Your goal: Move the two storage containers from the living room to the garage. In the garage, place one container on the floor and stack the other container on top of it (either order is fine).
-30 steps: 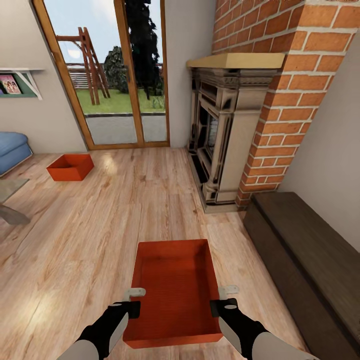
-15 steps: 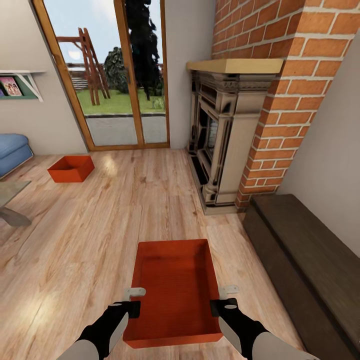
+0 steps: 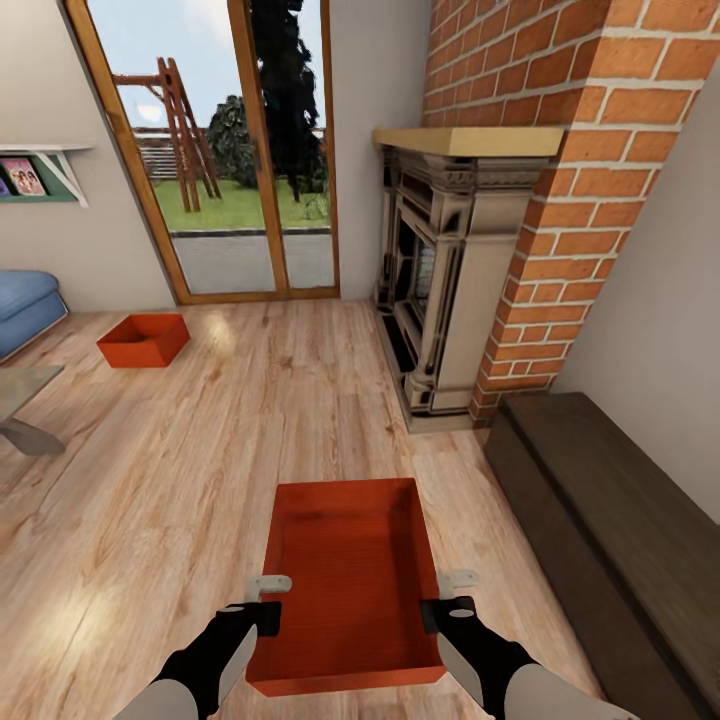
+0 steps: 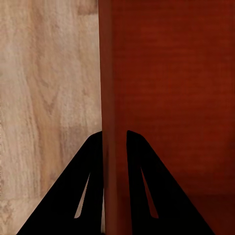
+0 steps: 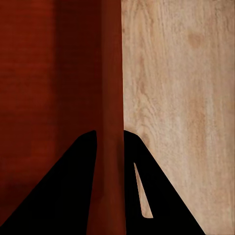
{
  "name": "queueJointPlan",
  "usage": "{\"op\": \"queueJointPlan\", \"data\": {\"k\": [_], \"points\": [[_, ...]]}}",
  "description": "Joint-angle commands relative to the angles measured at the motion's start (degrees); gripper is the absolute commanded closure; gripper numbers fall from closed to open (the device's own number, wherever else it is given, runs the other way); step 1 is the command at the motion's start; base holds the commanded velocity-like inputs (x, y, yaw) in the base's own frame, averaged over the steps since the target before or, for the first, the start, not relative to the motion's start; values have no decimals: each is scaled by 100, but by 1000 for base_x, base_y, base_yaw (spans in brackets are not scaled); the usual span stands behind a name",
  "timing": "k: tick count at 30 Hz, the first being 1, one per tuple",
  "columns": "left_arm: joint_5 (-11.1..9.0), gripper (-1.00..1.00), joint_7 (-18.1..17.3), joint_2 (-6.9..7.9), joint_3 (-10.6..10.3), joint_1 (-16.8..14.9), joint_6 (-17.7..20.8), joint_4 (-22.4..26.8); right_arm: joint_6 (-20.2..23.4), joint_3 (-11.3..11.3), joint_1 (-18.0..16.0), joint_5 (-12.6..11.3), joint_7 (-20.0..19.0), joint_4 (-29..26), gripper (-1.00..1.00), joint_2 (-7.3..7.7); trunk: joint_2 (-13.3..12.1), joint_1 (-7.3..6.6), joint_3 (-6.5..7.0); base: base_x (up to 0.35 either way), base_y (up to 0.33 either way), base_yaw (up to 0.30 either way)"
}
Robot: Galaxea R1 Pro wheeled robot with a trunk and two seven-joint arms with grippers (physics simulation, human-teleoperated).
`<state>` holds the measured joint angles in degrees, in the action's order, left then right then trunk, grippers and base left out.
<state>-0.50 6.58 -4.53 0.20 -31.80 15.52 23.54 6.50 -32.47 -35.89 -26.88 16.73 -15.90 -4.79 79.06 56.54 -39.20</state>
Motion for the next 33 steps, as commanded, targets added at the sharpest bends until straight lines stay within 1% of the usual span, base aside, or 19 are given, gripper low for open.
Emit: {"op": "queueJointPlan", "data": {"k": [1, 33], "points": [[131, 100, 66, 5, 24, 1, 48, 10, 42, 19, -5, 69, 48, -9, 100, 49, -39, -23, 14, 0, 0, 0], [130, 100, 63, 7, 24, 0, 48, 10, 45, 14, -5, 61, 50, -9, 100, 58, -1322, -726, 588, 0, 0, 0]]}}
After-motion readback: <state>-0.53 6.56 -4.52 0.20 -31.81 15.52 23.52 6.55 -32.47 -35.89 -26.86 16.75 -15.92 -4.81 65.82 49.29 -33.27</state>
